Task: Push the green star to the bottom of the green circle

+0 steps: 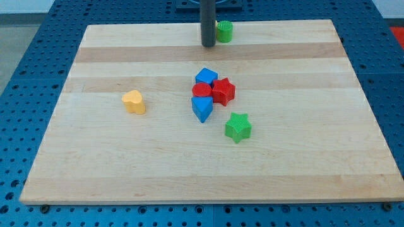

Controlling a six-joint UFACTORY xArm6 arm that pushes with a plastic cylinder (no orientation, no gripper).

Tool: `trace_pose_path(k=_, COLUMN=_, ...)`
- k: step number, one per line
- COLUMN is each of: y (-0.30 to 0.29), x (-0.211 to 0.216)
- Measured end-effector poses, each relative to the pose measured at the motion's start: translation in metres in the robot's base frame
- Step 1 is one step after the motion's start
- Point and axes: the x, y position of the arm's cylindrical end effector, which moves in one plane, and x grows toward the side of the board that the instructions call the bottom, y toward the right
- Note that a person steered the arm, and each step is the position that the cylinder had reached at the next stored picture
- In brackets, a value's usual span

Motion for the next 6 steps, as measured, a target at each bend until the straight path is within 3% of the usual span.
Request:
trace_pose_path(k=1, y=0.056, x=0.014)
trace_pose_path(k=4, y=0.139, x=0.033)
trace_pose_path(k=6, y=0.182, x=0.123)
